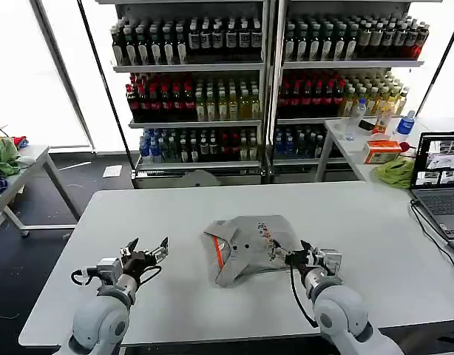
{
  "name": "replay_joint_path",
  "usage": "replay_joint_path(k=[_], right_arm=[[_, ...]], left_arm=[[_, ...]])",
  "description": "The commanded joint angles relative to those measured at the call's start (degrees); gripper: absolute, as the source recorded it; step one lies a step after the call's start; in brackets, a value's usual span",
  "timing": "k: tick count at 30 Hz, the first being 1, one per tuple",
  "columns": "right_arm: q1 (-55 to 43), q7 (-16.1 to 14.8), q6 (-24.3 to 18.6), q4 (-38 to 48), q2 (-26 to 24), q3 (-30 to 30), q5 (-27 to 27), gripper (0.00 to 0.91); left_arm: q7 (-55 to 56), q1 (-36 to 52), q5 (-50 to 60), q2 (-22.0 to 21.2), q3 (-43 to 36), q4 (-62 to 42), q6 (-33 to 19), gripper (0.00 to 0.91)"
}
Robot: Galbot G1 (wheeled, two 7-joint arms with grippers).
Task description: Fold and organize the clothes.
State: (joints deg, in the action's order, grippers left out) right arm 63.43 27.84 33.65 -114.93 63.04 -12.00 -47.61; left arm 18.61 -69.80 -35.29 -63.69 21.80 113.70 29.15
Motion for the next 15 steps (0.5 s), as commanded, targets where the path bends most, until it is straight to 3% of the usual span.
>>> replay_joint_path(k=[1, 15], right_arm=[[4.53, 2.46, -0.03, -3.58, -2.45, 0.36, -9.1, 0.907], [2.63, 2.46, -0.09, 3.0, 0.38, -0.04, -9.24, 0.907]], left_arm=[[-0.13, -0.98, 0.51, -0.28, 0.26, 0.17, -0.11, 0.907], [-0.21, -1.09, 0.58, -0.76, 0.04, 0.53, -0.1, 0.907]])
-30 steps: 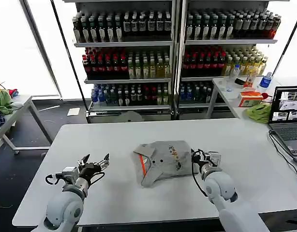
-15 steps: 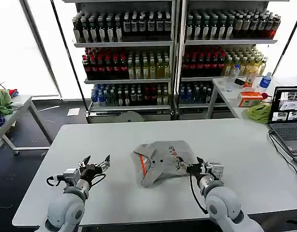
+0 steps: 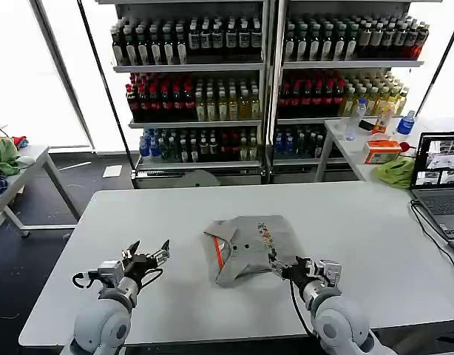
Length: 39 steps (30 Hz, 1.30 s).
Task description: Fold and organize the clothes.
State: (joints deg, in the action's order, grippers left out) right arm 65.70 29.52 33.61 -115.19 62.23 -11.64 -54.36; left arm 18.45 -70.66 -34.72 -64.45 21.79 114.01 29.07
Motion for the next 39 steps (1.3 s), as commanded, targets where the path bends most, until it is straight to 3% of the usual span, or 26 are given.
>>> replay_joint_path(k=[1, 8, 18, 21, 24, 26, 30, 39], right_arm=[[0.36, 0.79, -0.06, 3.61, 1.28, -0.47, -2.44, 0.907], [0.88, 0.8, -0.1, 5.28, 1.04, -0.92, -2.16, 0.907], [2.61, -0.83, -0.23, -11.76, 0.77, -7.82, -1.7, 0.907], [2.76, -4.88, -0.72, -13.39, 2.01, -9.94, 16.47, 0.907], [2.76, -4.0, -0.79, -14.2, 2.29, -12.73, 25.66, 0.907], [3.4, -3.9, -0.55, -12.97, 2.27, -15.29, 35.35, 0.907], [5.43, -3.19, -1.25, -9.73, 1.11, -19.78, 39.21, 0.907], [12.14, -2.77, -3.3, -8.58, 0.72, -24.62, 37.81, 0.907]], left_arm=[[-0.04, -0.23, 0.01, 0.03, 0.04, 0.28, -0.01, 0.907], [-0.17, -0.53, 0.05, 0.09, 0.06, 0.62, 0.03, 0.907], [-0.52, -1.41, 0.44, -0.39, 0.52, 1.26, -0.07, 0.907], [-0.49, -1.78, 0.6, -0.9, 0.94, 2.13, -1.14, 0.907], [-0.88, -2.5, 1.78, -1.72, 1.69, 3.1, -2.33, 0.907], [-1.08, -3.03, 2.61, -2.62, 2.2, 3.96, -3.68, 0.907], [-2.03, -3.9, 3.89, -3.74, 2.5, 5.02, -5.11, 0.907], [-3.66, -3.93, 9.71, -5.53, 1.28, 3.76, -8.27, 0.907]])
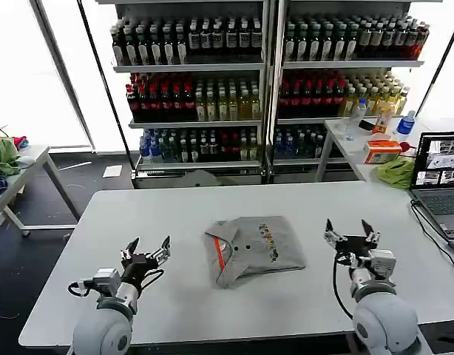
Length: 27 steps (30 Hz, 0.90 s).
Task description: Fold and organize the clothes.
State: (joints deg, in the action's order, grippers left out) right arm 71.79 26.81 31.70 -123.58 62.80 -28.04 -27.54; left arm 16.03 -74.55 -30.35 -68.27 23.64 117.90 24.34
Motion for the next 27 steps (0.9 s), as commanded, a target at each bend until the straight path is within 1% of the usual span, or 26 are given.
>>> replay_joint_path(k=[1, 3, 5, 13, 27], right_arm=[[6.17, -0.05, -1.24, -0.47, 0.32, -8.22, 10.5, 0.907], [6.28, 0.0, -0.61, -1.03, 0.74, -7.93, 9.71, 0.907], [6.2, 0.02, -0.6, -1.05, 1.03, -7.7, 9.86, 0.907], [4.94, -0.01, -0.32, -0.73, 1.74, -7.01, 9.84, 0.907], [4.96, 0.04, -0.64, -0.16, 1.74, -6.55, 9.79, 0.907]], left_arm=[[-1.39, 0.01, 5.31, -1.71, -0.45, -0.23, -3.82, 0.907], [-2.61, -0.13, 6.46, -1.27, 0.08, 0.04, -3.22, 0.907], [-2.28, -0.1, 7.41, -0.86, 0.2, -0.51, -3.75, 0.907], [-1.71, -0.08, 6.38, 0.49, 1.04, -1.26, -3.98, 0.907], [-1.87, 0.41, 6.45, 0.31, 0.73, -1.38, -4.0, 0.907]])
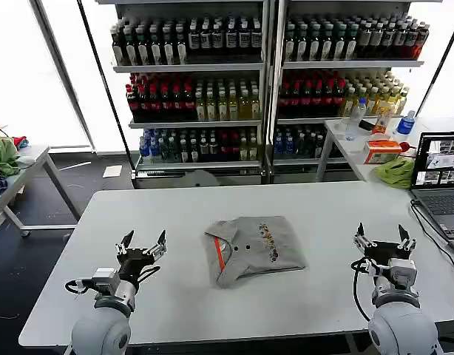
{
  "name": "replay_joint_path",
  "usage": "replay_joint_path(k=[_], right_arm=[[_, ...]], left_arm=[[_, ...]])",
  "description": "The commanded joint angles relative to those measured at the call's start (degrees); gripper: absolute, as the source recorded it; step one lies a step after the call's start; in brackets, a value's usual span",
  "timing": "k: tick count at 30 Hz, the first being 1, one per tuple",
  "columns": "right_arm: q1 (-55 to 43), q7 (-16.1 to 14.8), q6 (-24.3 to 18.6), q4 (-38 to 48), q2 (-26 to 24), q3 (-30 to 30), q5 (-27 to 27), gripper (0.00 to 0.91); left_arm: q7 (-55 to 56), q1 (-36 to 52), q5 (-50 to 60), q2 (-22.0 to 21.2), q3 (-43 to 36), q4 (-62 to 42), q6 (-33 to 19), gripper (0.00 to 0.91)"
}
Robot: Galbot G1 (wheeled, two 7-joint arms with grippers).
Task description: Fold and organize the clothes.
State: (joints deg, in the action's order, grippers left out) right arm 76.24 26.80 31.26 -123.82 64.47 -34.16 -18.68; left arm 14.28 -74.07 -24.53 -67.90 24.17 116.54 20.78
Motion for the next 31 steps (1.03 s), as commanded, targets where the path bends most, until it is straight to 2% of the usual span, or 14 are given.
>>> replay_joint_path(k=[1, 7, 31], right_arm=[[0.51, 0.03, -0.27, 0.08, 0.11, -0.32, 0.95, 0.907], [0.63, 0.04, -0.45, -0.09, 0.33, -0.14, 1.04, 0.907], [2.04, -0.03, -0.63, -1.52, 0.67, -0.67, 1.32, 0.907]], left_arm=[[-0.16, -0.17, 0.64, -0.09, 0.27, 0.01, -0.52, 0.907], [-2.75, -1.51, 3.74, 0.12, 1.38, 0.97, -0.5, 0.907], [-3.59, -1.82, 3.59, -0.41, 1.48, 1.3, 0.53, 0.907]])
